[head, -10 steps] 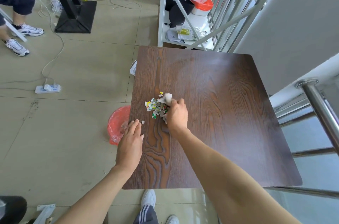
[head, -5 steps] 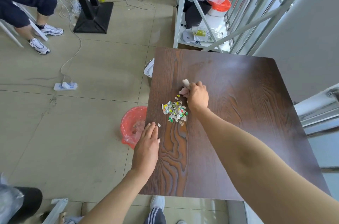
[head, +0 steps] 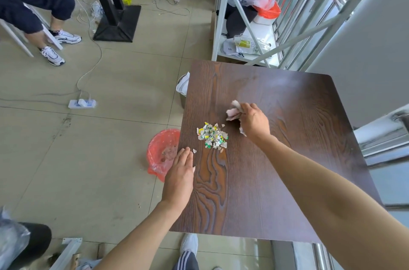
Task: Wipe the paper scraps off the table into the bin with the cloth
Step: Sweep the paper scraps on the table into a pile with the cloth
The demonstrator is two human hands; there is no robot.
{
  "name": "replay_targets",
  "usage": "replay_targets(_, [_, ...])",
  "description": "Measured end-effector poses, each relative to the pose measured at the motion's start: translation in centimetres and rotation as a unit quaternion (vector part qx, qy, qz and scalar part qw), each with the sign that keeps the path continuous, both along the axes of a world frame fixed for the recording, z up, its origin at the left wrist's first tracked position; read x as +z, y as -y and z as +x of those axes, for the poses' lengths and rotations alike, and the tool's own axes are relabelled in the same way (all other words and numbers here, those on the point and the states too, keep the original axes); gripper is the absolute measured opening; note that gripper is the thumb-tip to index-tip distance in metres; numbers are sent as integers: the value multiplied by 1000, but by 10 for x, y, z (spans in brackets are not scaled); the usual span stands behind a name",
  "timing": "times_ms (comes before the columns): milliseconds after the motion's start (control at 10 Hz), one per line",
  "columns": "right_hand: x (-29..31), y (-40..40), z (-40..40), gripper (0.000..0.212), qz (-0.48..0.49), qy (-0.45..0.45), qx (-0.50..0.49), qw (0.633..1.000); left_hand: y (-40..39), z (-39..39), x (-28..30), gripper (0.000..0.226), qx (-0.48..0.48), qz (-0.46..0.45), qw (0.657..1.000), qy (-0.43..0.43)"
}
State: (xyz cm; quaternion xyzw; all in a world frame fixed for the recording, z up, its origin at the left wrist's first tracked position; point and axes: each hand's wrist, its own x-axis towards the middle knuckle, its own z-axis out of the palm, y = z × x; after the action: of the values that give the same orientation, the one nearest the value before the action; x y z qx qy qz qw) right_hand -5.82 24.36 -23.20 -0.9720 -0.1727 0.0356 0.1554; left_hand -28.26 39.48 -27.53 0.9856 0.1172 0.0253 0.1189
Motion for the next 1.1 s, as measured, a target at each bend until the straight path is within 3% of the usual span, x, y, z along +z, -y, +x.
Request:
replay_targets(100, [-3,32,-3,41,-53,-7,-62,997,0,0,0,45,2,-4,1000,4])
replay_targets(300, [-14,38,-23,42,-112,20,-36,993,1,0,0,45,2,-7,1000,1])
replay_targets(500, [-7,46,-32,70,-140,43,47,988,0,0,1,44,-1,-3,1000,4])
replay_targets(600, [-6,56,-33,72,-178,35,98,979,1,0,1,45,1,-7,1000,1])
replay_targets(900, [-7,63,-33,63,-211,28,114,970,2,0,3,45,5,-5,1000,-4])
replay_targets(1100, [-10,35,-30,59,-139,-14,10,990,0,-1,2,44,5,-5,1000,-4])
